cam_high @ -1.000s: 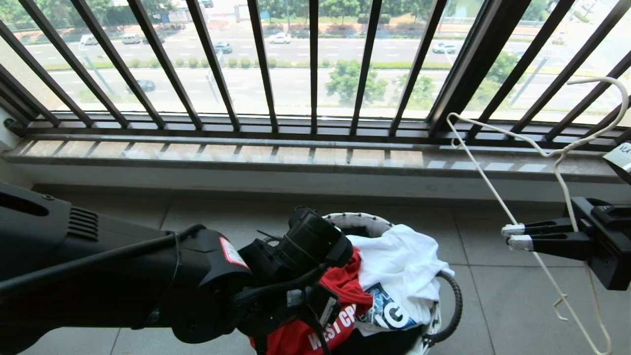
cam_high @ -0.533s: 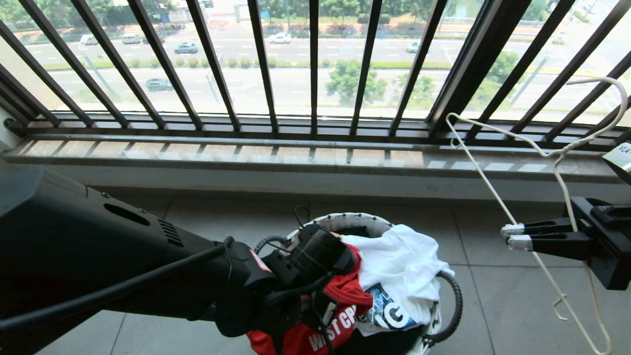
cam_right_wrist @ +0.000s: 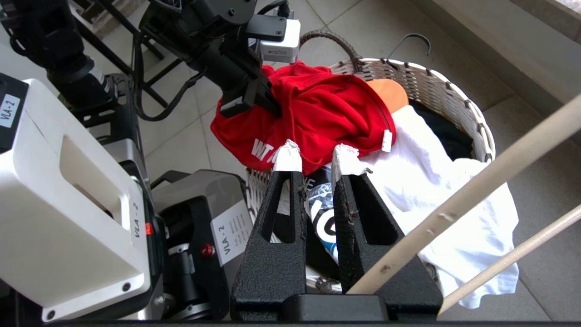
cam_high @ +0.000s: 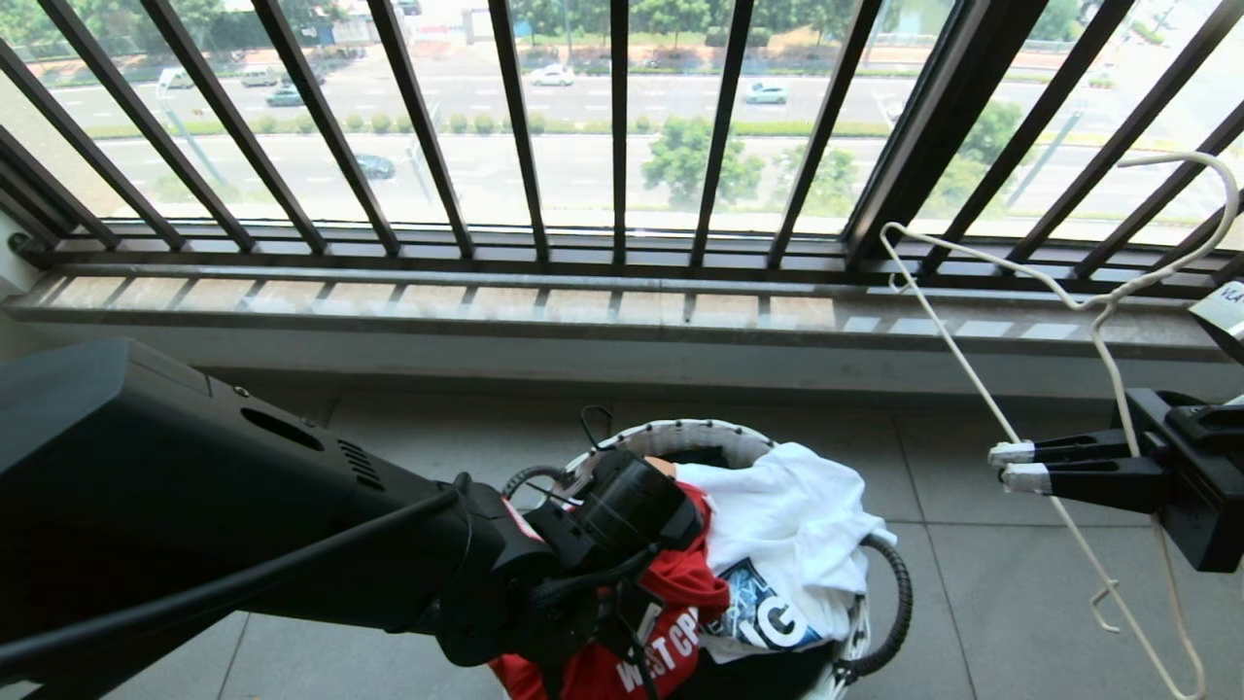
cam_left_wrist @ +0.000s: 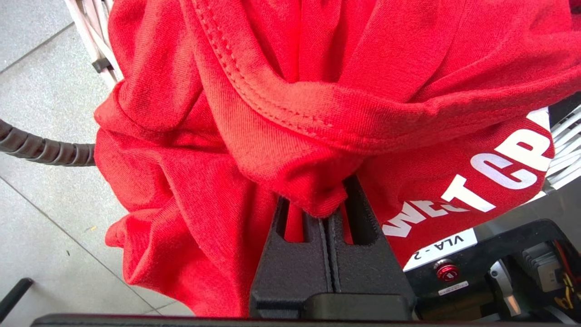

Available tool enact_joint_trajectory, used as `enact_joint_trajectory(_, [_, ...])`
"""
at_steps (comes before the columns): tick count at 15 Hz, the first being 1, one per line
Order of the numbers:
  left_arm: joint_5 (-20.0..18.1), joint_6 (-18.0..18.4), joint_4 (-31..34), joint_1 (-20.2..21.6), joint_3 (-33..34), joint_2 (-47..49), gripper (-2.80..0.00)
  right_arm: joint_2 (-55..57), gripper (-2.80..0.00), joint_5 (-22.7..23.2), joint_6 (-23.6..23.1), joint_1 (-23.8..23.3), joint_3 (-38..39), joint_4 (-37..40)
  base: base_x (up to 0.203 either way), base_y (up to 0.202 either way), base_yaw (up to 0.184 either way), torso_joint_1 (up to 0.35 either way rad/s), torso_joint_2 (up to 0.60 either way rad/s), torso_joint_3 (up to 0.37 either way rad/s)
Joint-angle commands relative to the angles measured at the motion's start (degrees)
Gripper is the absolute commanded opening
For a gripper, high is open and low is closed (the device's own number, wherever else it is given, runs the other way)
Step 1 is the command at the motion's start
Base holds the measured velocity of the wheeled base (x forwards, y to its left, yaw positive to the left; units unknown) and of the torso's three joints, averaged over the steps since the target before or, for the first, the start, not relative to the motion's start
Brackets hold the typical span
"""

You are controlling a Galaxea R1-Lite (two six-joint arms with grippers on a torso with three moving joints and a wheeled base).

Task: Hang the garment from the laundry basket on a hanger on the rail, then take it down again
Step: Pick up clothes from the basket

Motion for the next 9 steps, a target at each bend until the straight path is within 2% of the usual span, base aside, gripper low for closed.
enact_joint_trajectory(1, [0.31, -0.32, -0.13, 0.34, -0.58, -0.73, -2.80, -0.04, -2.80, 0.44, -0.20, 0.00, -0.02, 0.12, 0.000, 0.000, 0.000, 0.000, 0.00, 0.000])
enact_joint_trajectory(3, [2.02, -0.35, -0.07, 1.96, -2.35, -3.27, -2.80, -0.30, -2.80, 0.44, -0.20, -0.16, -0.11, 0.13, 0.000, 0.000, 0.000, 0.000, 0.00, 0.000])
enact_joint_trajectory(6, [2.64, -0.10, 0.39, 2.58, -6.64, -6.78, -2.80, -0.22, -2.80, 0.44, -0.12, -0.96, -0.64, 0.21, 0.000, 0.000, 0.000, 0.000, 0.00, 0.000])
enact_joint_trajectory(9, [2.91, 1.87, 0.66, 2.57, -12.99, -7.28, -2.80, -1.10, -2.80, 0.44, -0.12, -1.75, -0.72, 0.21, 0.000, 0.000, 0.000, 0.000, 0.00, 0.000])
